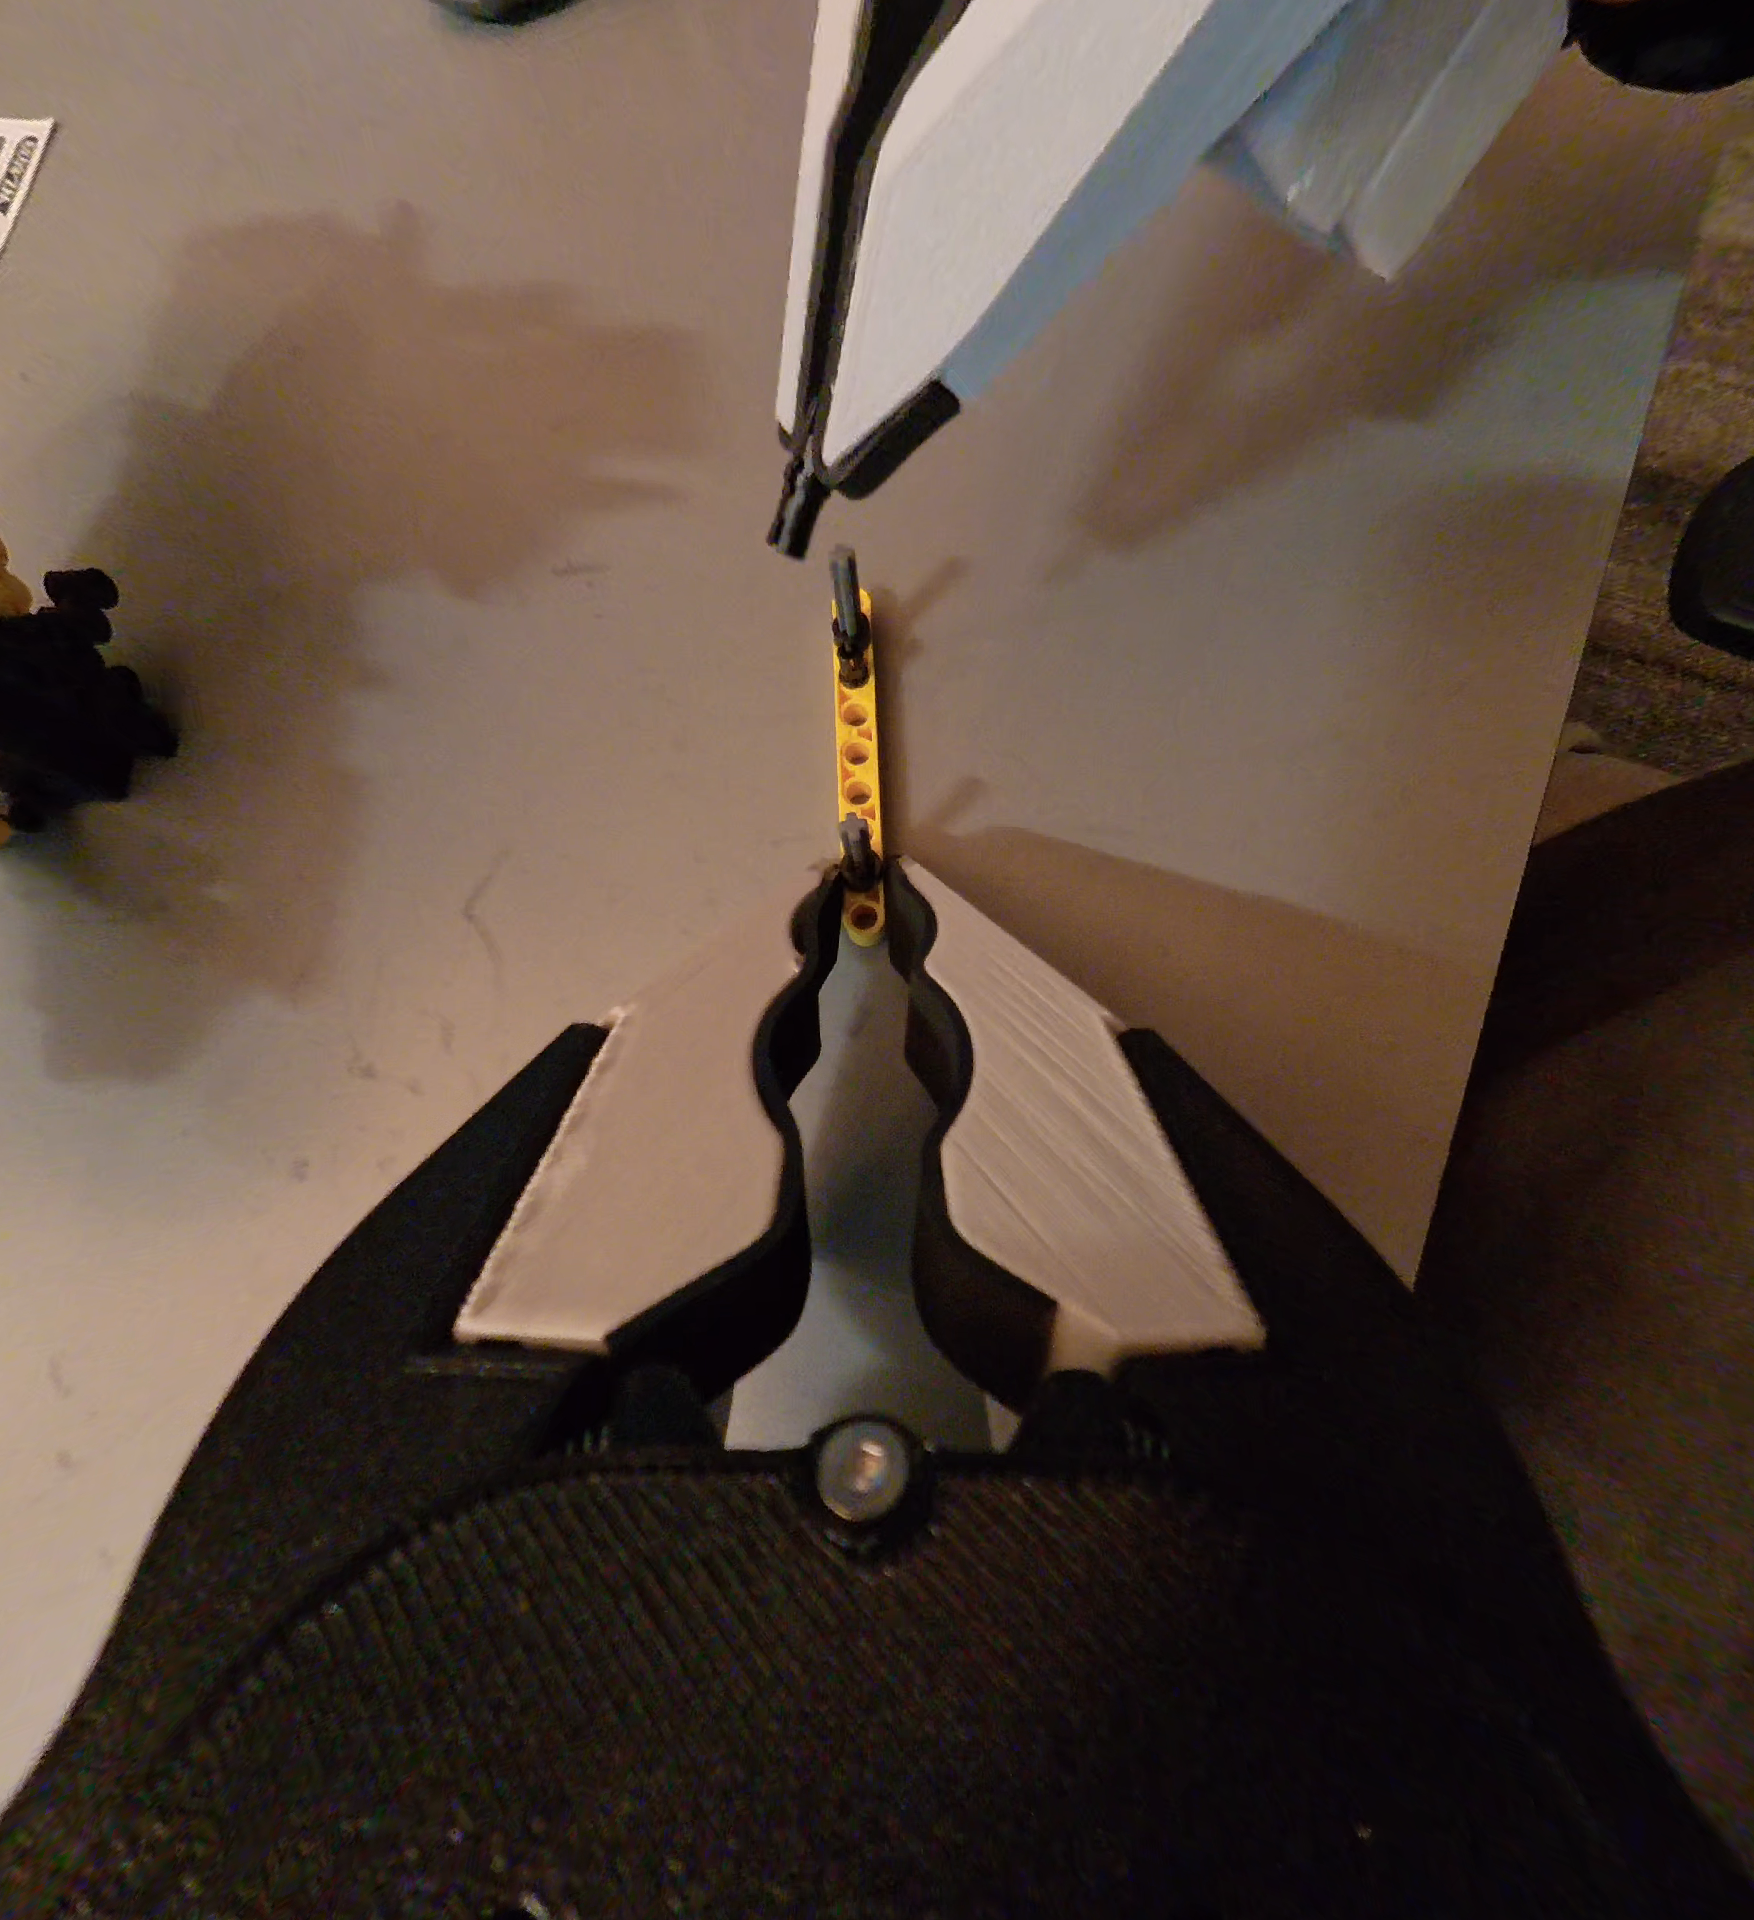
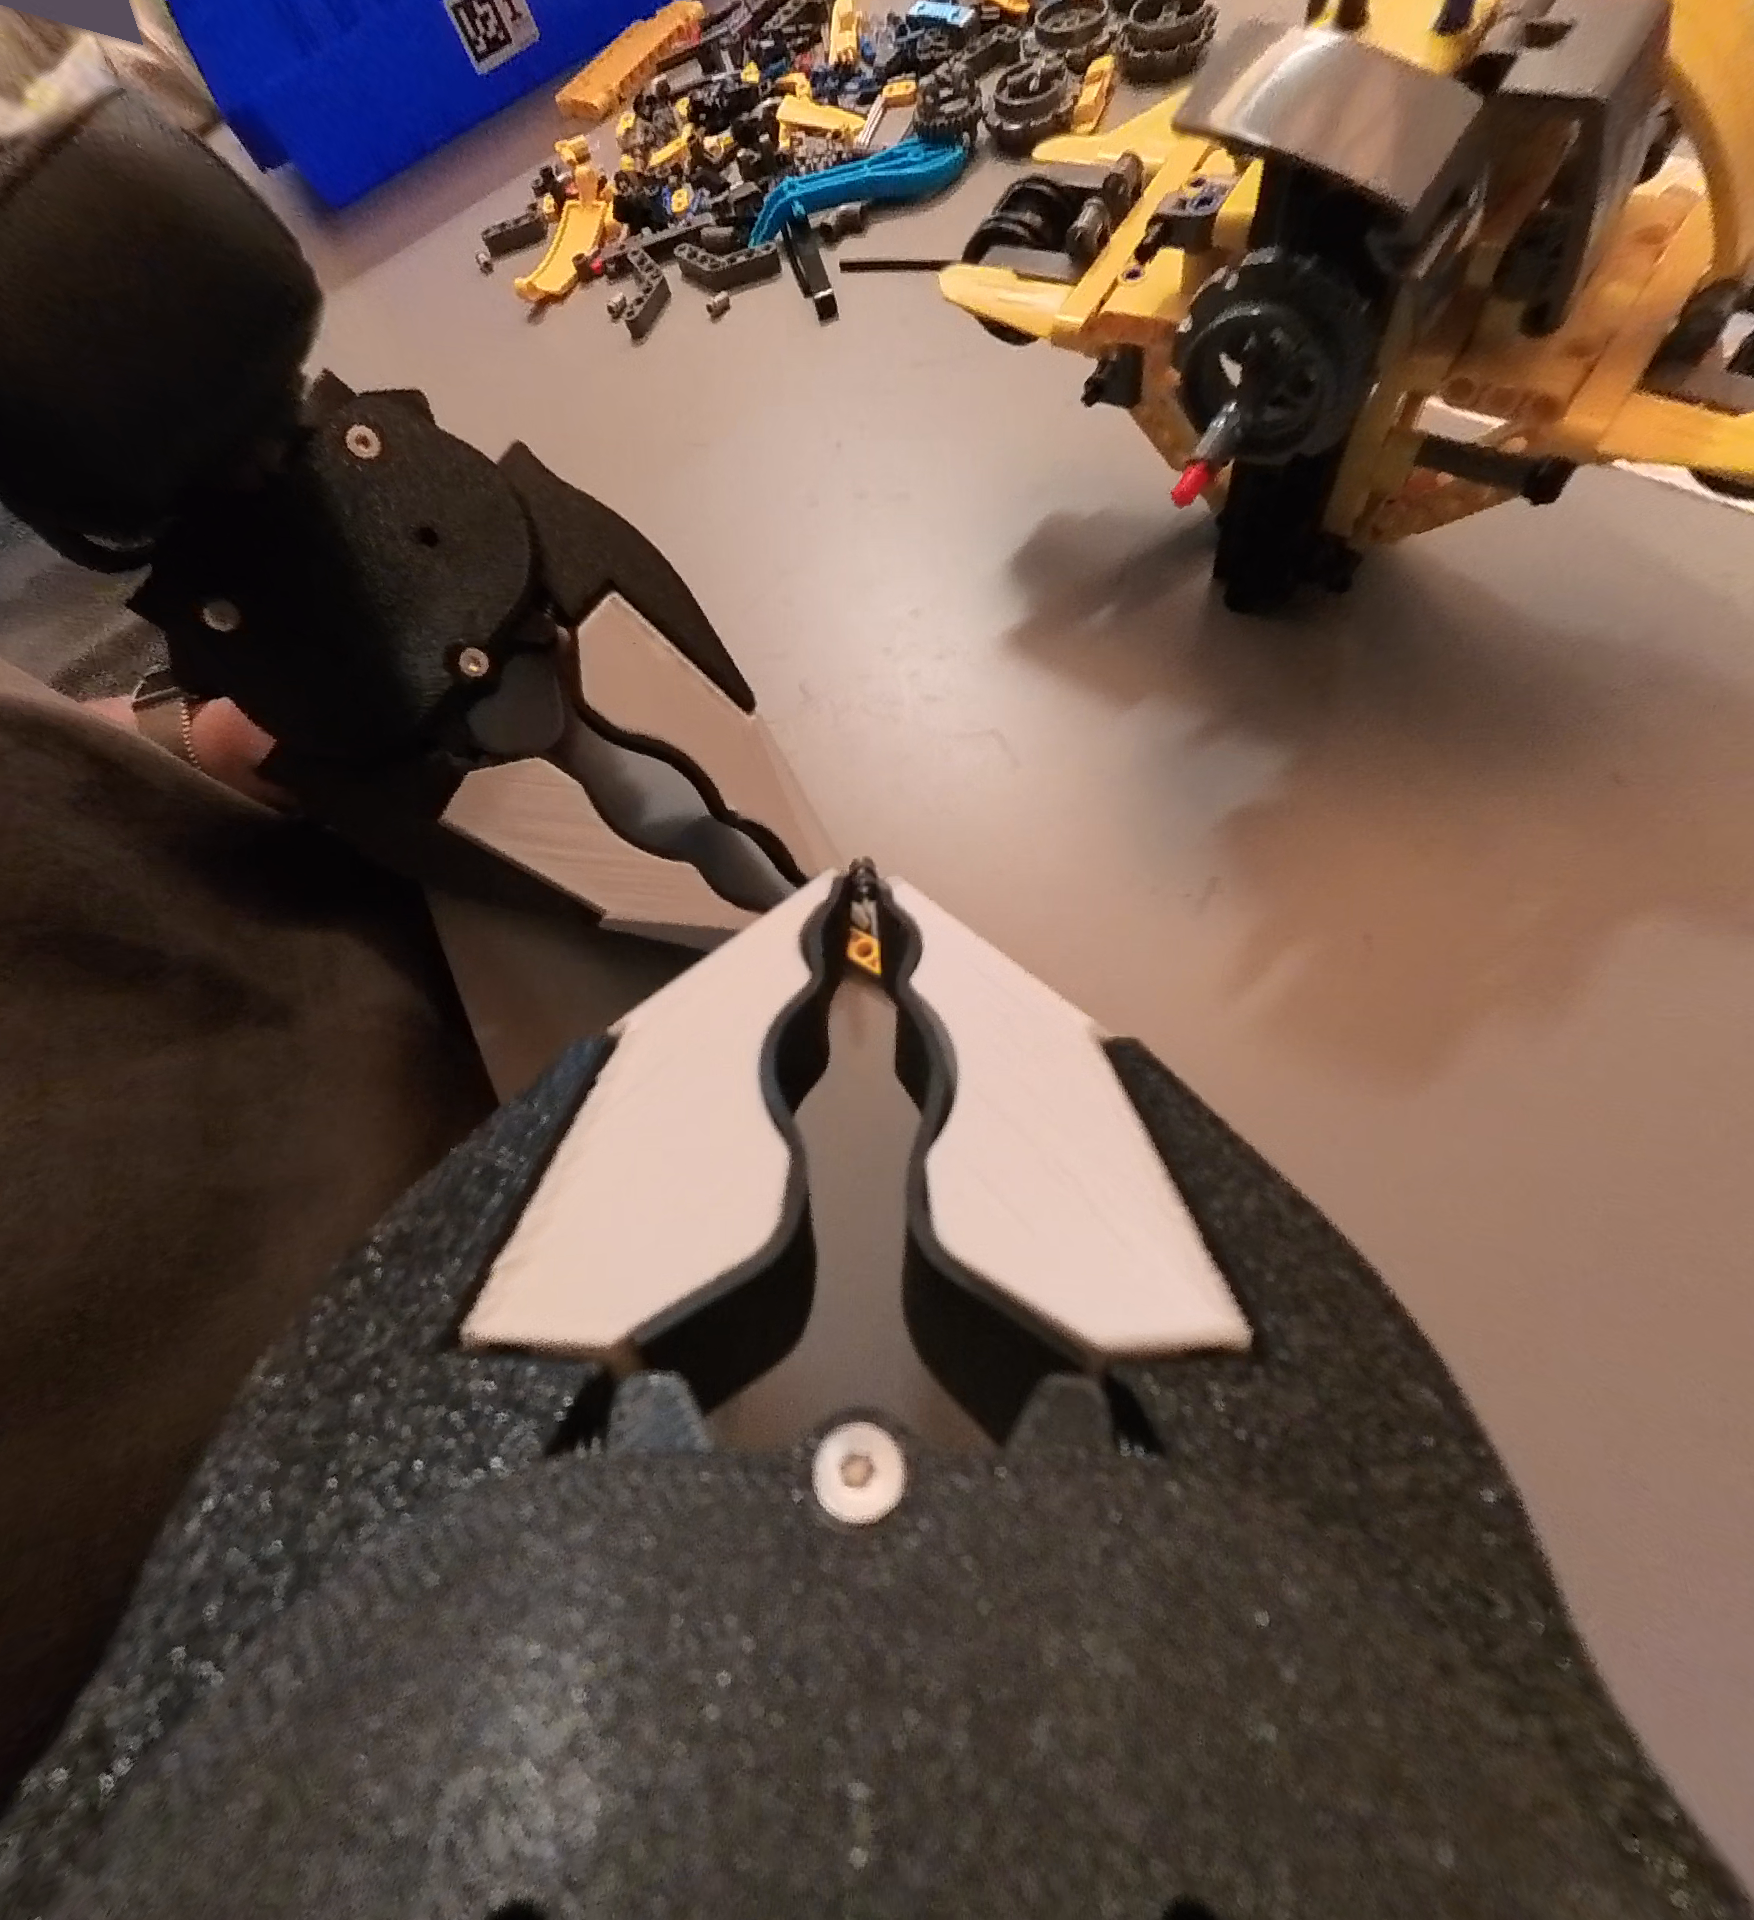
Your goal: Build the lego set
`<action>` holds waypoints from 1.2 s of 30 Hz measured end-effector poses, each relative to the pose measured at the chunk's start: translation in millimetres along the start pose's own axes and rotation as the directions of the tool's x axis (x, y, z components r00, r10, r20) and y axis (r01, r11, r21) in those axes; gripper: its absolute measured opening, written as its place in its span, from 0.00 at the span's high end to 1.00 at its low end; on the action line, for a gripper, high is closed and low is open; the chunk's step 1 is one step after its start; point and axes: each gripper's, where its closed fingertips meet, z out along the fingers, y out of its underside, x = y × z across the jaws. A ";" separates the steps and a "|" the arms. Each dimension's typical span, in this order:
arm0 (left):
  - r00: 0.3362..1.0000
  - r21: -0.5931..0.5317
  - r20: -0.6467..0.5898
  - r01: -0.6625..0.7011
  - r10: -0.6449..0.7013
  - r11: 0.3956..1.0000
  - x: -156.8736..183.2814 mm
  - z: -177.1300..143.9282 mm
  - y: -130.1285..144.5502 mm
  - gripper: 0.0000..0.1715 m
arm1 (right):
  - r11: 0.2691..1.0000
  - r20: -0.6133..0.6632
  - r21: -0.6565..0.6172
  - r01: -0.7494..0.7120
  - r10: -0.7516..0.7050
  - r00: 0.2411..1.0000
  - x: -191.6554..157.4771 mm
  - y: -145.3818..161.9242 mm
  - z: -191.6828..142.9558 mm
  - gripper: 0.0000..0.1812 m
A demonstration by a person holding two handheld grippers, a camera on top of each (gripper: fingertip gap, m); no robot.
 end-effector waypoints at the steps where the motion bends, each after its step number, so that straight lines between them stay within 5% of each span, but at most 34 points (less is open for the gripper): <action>1: 1.000 0.000 -0.001 0.001 -0.001 1.000 0.0 0.0 0.0 0.96 | 1.000 -0.001 -0.001 0.001 -0.001 1.000 0.0 -0.4 0.0 0.98; 12: 1.000 0.000 0.004 -0.004 0.004 1.000 0.1 0.0 0.0 0.96 | 0.999 -0.024 -0.024 0.030 -0.030 0.999 0.1 -0.4 -1.2 0.98; 19: 1.000 0.000 0.021 -0.022 0.022 1.000 0.1 0.0 0.1 0.96 | 0.977 -0.063 -0.171 0.127 -0.140 0.988 9.1 18.0 -4.2 0.98; 36: 0.999 0.000 0.032 -0.034 0.034 0.999 0.1 0.0 0.1 0.96 | 0.773 0.163 -0.496 0.397 -0.365 0.916 4.4 31.1 22.6 0.98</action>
